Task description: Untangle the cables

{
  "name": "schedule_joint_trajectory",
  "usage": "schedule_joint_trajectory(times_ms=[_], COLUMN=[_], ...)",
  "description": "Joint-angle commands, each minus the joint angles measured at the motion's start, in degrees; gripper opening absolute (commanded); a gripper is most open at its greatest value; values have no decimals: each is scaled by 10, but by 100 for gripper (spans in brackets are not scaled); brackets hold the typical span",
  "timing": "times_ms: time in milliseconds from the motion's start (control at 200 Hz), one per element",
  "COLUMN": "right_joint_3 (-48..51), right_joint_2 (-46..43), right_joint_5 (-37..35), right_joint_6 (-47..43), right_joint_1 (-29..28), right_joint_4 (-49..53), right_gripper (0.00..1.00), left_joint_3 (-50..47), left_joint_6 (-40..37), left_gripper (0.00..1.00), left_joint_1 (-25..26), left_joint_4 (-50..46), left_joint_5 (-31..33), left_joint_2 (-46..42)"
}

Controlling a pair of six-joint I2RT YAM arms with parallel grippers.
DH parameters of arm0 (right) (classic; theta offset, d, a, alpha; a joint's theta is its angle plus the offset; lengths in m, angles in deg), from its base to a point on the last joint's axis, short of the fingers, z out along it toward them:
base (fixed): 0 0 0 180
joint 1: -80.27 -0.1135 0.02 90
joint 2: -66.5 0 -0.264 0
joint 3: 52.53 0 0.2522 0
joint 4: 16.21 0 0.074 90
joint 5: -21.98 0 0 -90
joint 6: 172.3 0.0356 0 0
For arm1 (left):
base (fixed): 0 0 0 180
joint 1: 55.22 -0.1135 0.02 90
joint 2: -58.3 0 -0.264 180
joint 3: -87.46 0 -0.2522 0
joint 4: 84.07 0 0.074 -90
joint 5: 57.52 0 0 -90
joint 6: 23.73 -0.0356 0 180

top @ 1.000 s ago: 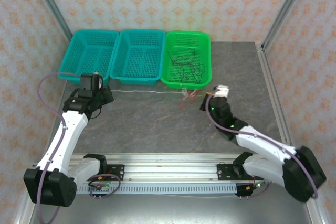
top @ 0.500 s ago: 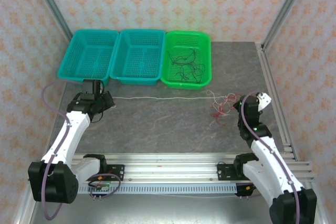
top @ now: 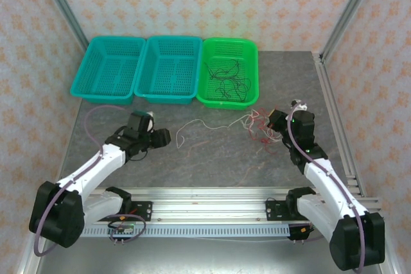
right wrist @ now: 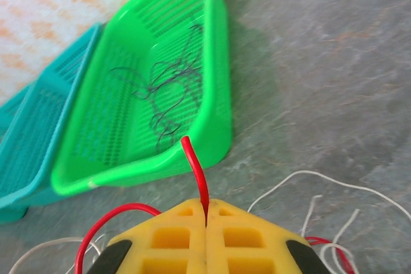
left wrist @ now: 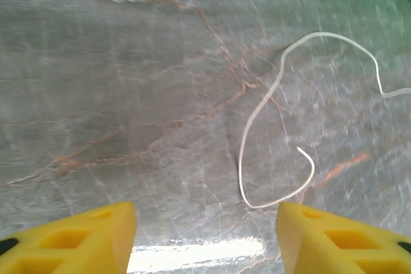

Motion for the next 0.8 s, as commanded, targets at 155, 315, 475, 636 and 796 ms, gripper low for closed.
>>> schedule_joint_trajectory(times_ms=[155, 315, 475, 636, 796], right_joint_3=[-39, -54, -74, -85, -83], right_joint_2=[4, 6, 3, -6, -15], right_joint_5=[133, 151, 162, 157, 133], right_joint_6=[-28, -25, -34, -42, -39], right_joint_1=[-3, -8, -20, -35, -41], right_joint_4=[-25, -15, 7, 32, 45], right_gripper=[0, 0, 0, 0, 0], left_joint_3=[26, 131, 185, 256, 275], left_joint_6=[-204, -353, -360, -358, -297], left_gripper=[68, 72, 75, 76, 41], left_joint_1=[139, 205, 216, 228, 229], left_joint_4=[221, 174, 261, 289, 354], left_joint_5=[-31, -61, -113, -135, -95], left_joint_2=[-51, 59, 175, 277, 324])
